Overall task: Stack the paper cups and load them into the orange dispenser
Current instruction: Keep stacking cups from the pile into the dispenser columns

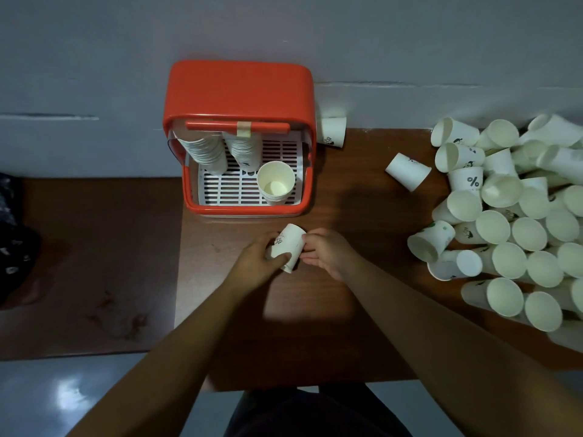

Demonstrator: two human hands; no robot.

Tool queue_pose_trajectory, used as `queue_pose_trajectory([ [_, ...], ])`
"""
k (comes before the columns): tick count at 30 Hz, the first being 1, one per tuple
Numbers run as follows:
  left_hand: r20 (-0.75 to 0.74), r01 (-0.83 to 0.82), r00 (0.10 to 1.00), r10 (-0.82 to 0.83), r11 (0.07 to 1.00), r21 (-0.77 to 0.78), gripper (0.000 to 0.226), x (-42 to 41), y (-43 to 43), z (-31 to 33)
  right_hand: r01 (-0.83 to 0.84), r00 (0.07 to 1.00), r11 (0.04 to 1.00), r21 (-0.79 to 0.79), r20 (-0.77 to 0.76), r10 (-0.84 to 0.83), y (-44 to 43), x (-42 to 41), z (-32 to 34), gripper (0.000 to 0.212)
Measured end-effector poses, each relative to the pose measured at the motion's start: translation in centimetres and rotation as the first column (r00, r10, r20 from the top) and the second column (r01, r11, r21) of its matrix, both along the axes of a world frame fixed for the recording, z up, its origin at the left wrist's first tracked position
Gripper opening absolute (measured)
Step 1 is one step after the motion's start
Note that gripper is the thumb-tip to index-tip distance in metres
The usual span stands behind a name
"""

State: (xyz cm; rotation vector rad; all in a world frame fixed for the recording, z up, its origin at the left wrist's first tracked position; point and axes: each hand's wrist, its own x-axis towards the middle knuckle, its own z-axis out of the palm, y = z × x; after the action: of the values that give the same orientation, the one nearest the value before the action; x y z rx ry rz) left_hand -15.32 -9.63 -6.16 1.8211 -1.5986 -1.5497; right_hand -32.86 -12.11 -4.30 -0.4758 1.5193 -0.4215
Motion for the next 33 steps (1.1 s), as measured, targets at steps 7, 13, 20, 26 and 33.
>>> queue_pose_trajectory([
  [7,-0.235,-0.056,0.971,0.044,0.998,-0.043,0.072,-5.5,-0.2,3.2,0.188,0.979,0.978,-0.095,0.099,-0.179,0.1,-6.5,3.4,0.027],
  [13,-0.187,-0.048,0.982,0.008,0.976,-0.211,0.061,-11.4,-4.2,4.4,-0.032,0.933,0.953,-0.300,-0.352,-0.079,-4.2,-16.2,5.3,0.025],
  [20,-0.136,-0.112,0.987,0.085,0.971,-0.210,0.064,-14.5,-5.7,3.9,-0.601,0.504,0.750,-0.275,-0.859,0.089,-10.3,-22.9,2.4,0.064],
  [26,-0.082,-0.089,0.994,0.068,0.951,-0.297,0.064,-13.9,-5.8,4.0,-0.698,0.381,0.711,-0.082,-0.884,0.271,-11.5,-22.7,-1.0,0.070],
  [33,0.101,-0.019,0.992,0.077,0.876,-0.482,0.072,-10.8,-3.9,6.4,-0.657,0.583,0.698,-0.286,-0.779,0.229,-10.0,-20.2,0.0,0.063],
])
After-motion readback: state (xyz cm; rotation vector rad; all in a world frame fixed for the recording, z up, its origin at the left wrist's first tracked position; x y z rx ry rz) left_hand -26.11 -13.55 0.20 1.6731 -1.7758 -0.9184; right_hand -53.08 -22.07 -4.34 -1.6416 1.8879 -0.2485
